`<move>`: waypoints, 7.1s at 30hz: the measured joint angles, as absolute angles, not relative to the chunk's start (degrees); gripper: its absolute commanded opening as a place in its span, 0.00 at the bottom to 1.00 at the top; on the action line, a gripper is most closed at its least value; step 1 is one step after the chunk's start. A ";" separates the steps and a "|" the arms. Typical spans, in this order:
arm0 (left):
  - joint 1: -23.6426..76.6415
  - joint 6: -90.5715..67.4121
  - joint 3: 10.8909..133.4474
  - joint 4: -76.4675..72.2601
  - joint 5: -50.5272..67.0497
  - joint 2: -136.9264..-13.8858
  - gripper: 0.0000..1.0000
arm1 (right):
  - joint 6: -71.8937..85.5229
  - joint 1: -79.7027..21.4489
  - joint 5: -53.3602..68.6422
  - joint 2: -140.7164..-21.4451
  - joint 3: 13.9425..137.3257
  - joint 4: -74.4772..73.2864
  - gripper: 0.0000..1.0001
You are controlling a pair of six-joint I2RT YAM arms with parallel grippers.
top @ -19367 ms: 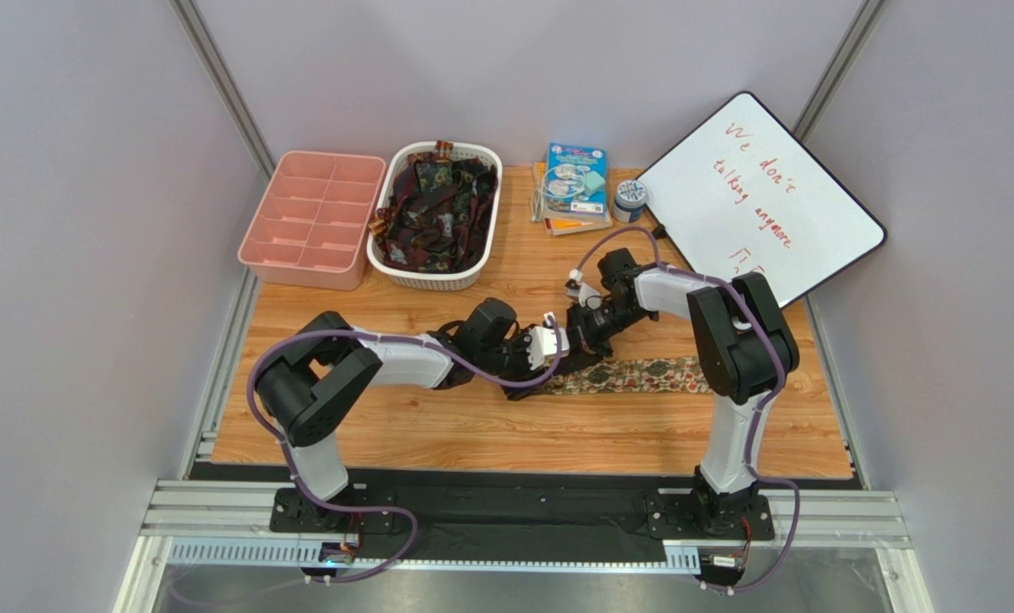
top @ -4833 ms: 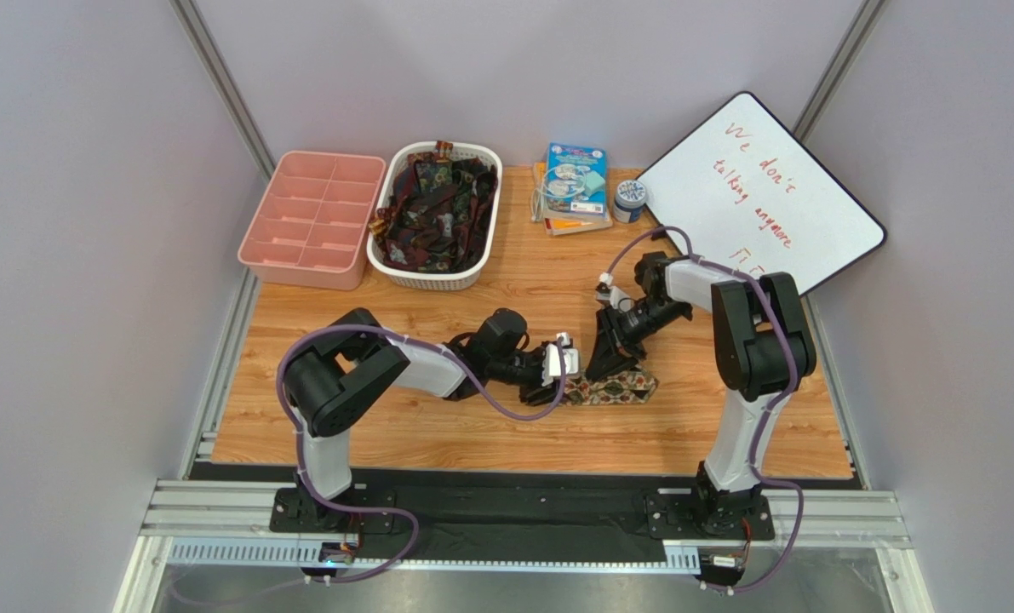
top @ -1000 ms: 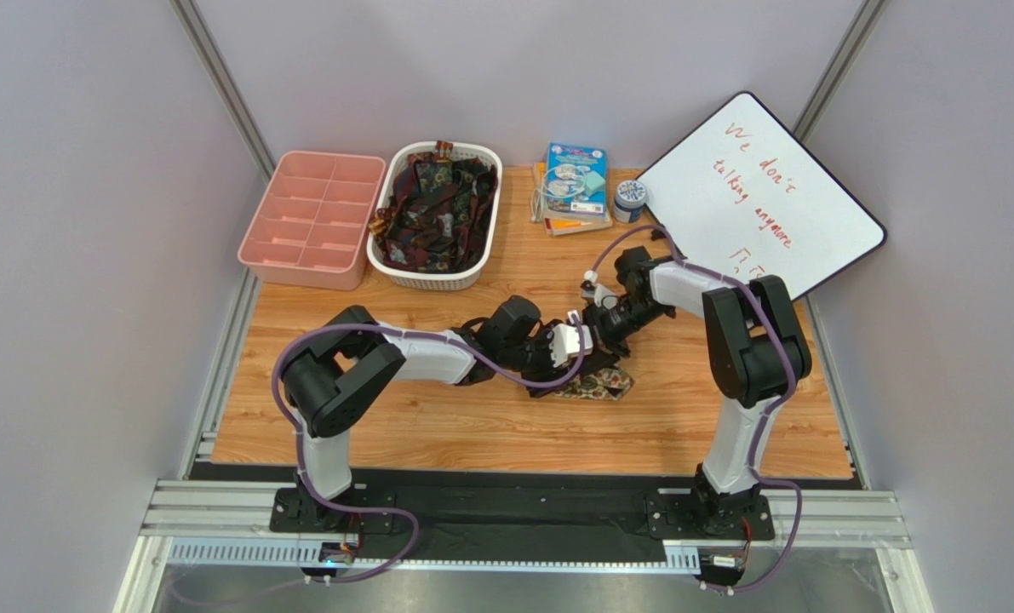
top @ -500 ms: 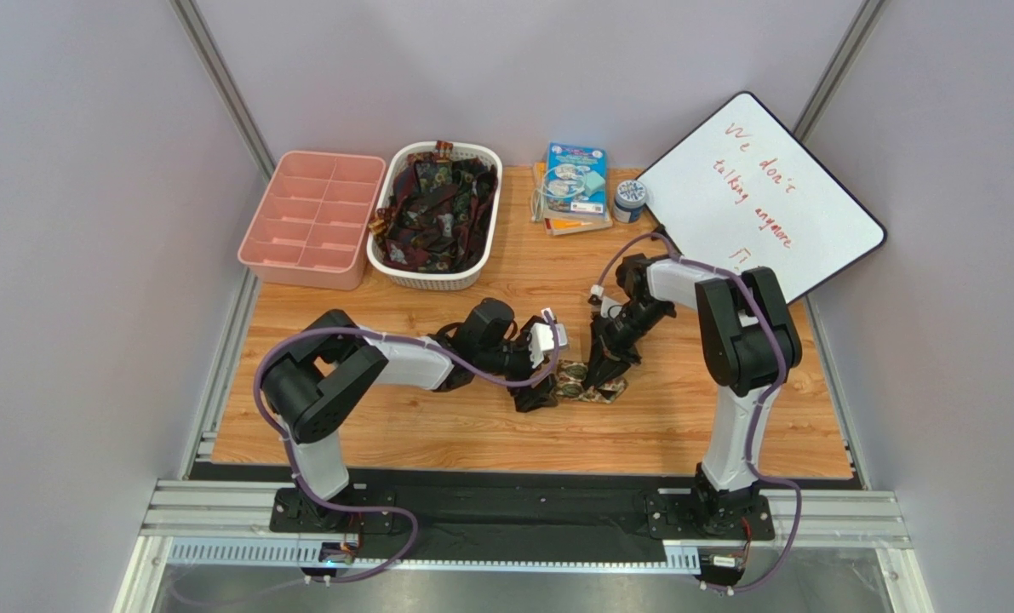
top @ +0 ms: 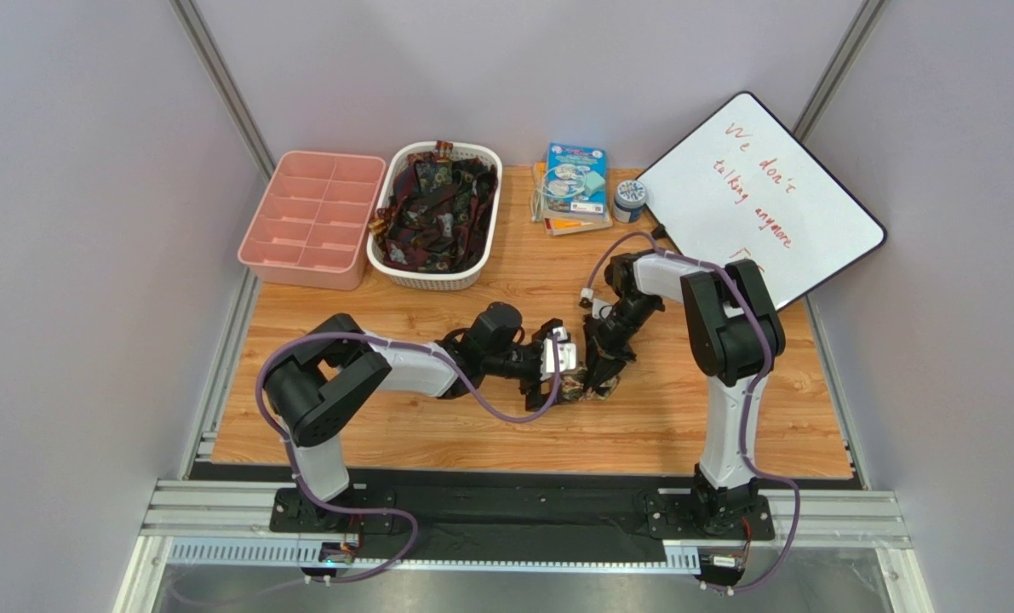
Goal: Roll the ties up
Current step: Close the tie at the center of the board, then pick up the tie at the center of the board, then move the storage box to the corner of the board.
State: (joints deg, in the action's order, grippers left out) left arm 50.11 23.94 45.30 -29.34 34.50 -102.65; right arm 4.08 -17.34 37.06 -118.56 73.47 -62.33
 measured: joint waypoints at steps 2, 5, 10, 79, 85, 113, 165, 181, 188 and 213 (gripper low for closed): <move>50.68 27.29 45.30 -29.61 34.96 -102.74 0.99 | 3.77 -17.34 37.17 -118.58 73.47 -62.33 0.00; 51.20 30.85 45.32 -29.45 35.38 -103.44 0.83 | 3.31 -17.41 37.85 -118.58 73.43 -62.24 0.00; 51.35 32.69 47.51 -25.30 34.76 -106.54 0.47 | 2.70 -17.78 40.05 -118.37 72.62 -61.28 0.02; 47.29 20.60 56.31 -13.04 40.05 -110.30 0.96 | 7.99 -13.41 49.84 -102.56 58.13 -38.94 0.00; 42.52 10.50 51.59 -10.70 38.50 -103.15 1.00 | 7.75 -13.41 49.91 -102.67 58.72 -39.09 0.00; 19.75 -49.06 42.61 -4.19 45.47 -61.63 1.00 | 30.33 -20.18 64.18 -91.57 68.60 -23.18 0.00; 13.08 -47.81 45.47 4.34 47.77 -60.55 0.00 | 40.38 -28.53 63.92 -94.00 78.13 -16.67 0.96; -11.49 7.60 89.21 44.42 37.60 -83.07 0.00 | 34.39 -22.46 60.95 -94.54 79.81 -25.96 1.00; -12.40 44.34 90.30 49.01 26.59 -90.35 0.00 | 33.17 -22.46 60.97 -94.54 79.90 -27.40 1.00; -14.28 98.76 86.48 44.58 25.34 -108.40 0.00 | 32.93 -21.17 61.25 -95.53 78.59 -28.71 1.00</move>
